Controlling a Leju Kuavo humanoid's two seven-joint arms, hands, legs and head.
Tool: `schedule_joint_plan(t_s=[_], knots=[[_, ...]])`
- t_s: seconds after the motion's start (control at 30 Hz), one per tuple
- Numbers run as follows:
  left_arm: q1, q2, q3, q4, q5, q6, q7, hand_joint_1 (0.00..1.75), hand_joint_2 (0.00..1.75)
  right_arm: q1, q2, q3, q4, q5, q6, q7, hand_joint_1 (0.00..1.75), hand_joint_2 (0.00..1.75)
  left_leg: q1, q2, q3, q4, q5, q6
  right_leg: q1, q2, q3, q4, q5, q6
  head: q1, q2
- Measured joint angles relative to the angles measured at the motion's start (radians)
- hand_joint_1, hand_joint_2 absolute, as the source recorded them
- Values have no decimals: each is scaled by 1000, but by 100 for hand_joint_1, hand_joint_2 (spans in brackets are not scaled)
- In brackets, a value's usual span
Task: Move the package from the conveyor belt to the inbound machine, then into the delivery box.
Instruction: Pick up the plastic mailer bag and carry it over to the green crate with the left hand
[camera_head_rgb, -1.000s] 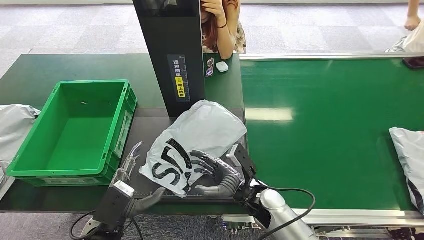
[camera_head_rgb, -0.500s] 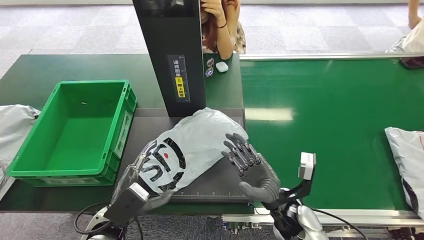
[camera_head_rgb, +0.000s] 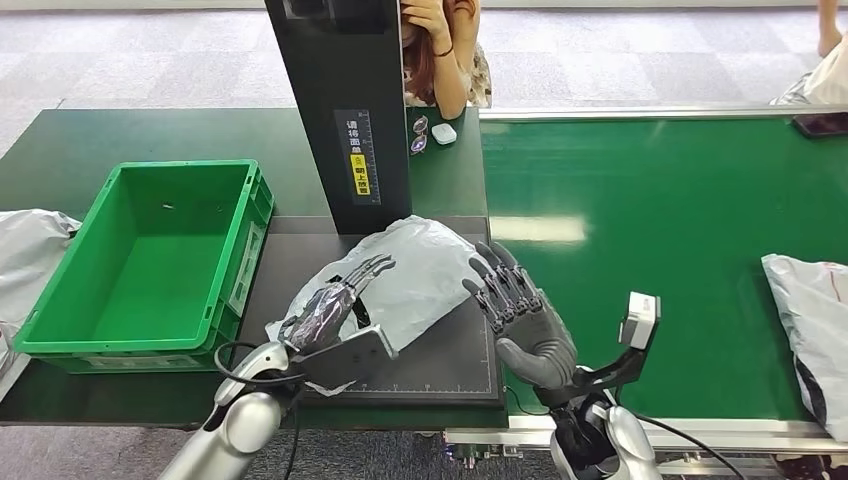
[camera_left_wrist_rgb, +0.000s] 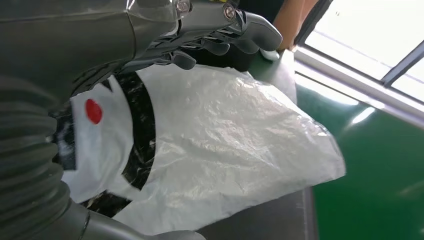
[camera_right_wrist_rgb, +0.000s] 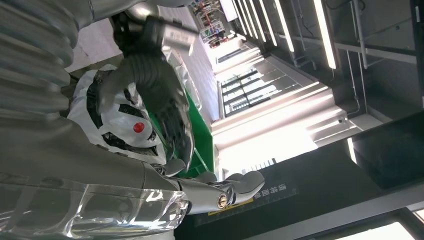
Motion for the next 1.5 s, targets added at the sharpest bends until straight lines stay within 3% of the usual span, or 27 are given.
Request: schedule_joint_plan(t_s=[0.17,0.37,0.6,0.93,0.97,1.07,1.1,1.5], knots=[[-170,-24,-64,219,-23,-59,35,0,175,-10,12,0,1,-8,-17,5,0,175,0,0,0,0,0,0,0,0,0,0,0,0,0,0],[-316,-49,-147,506,-33,-41,22,0,175,8,14,-12,-15,-10,-43,6,0,175,0,1,0,1,0,0,0,1,0,0,0,0,0,0],[-388,-63,-222,702,-67,-21,-1,0,175,28,19,-36,-37,-9,-66,13,0,175,0,1,3,0,0,0,0,0,4,0,0,0,0,0],[-452,-72,-292,819,-67,-31,-36,0,175,32,20,-49,-41,-9,-94,12,0,175,0,0,15,-1,-1,0,0,0,17,0,-1,0,0,0],[-456,-72,-294,824,-65,-33,-40,29,175,32,20,-49,-41,-9,-95,12,0,175,0,0,16,-1,-1,0,0,0,18,0,-1,0,0,0],[-463,-70,-298,835,-61,-37,-48,160,175,32,20,-49,-41,-8,-96,12,0,175,0,0,17,-1,-1,0,0,0,19,0,0,0,0,0],[-464,-70,-299,837,-59,-38,-51,175,175,32,20,-49,-41,-8,-96,12,0,175,0,0,17,-1,-1,0,0,0,19,0,0,0,0,0],[-483,-49,-309,839,-5,-2,-72,175,175,27,20,-49,-40,-8,-107,5,0,175,0,1,18,-1,-1,-1,0,0,19,0,0,0,0,0]])
